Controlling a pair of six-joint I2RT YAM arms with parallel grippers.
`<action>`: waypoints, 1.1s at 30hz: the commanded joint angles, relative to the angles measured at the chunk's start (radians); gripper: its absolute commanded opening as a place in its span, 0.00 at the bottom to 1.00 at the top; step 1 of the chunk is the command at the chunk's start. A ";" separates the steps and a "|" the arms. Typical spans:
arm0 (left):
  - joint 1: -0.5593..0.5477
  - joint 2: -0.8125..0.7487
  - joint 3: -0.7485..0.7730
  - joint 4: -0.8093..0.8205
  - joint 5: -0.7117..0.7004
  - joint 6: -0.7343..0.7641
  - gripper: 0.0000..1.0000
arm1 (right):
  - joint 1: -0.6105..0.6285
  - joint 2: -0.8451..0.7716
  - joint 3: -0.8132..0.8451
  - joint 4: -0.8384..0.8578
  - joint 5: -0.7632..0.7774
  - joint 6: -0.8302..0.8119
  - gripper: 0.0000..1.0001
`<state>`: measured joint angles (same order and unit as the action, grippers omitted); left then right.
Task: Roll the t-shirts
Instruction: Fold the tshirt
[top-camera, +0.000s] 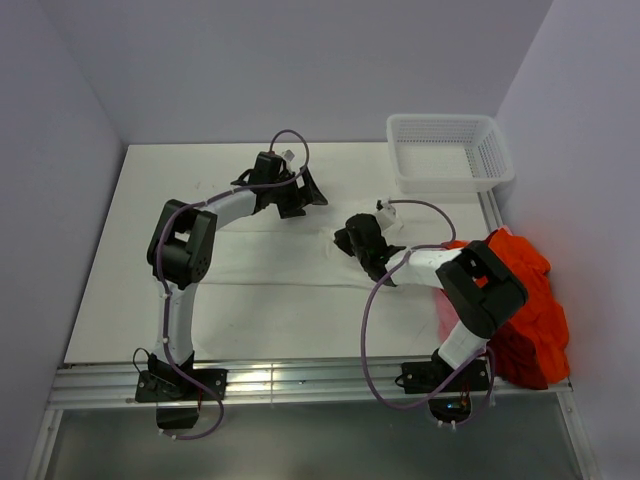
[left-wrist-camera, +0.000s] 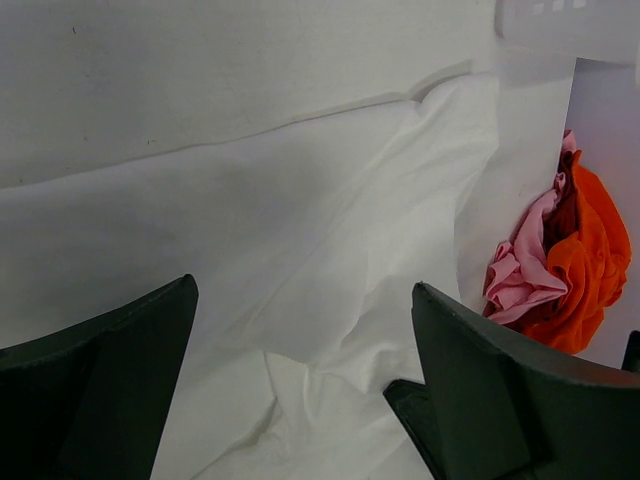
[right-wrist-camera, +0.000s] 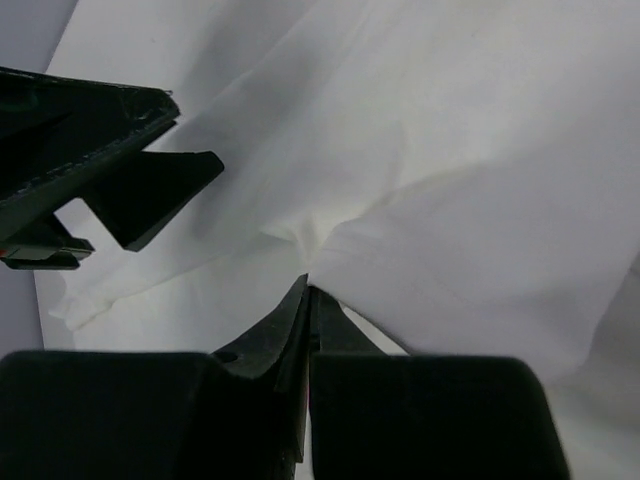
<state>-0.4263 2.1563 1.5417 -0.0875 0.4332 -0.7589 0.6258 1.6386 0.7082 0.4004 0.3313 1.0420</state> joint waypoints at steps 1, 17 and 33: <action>-0.003 -0.026 0.000 0.020 0.013 0.035 0.94 | 0.005 -0.051 0.034 -0.106 0.011 0.110 0.00; -0.003 0.008 0.018 0.009 0.030 0.050 0.94 | -0.014 -0.086 0.093 -0.230 0.126 0.210 0.00; -0.002 0.027 0.037 -0.015 0.021 0.058 0.94 | -0.089 -0.010 0.230 -0.254 0.095 0.213 0.00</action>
<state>-0.4259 2.1777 1.5429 -0.0971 0.4473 -0.7212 0.5461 1.6215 0.8616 0.1642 0.3988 1.2591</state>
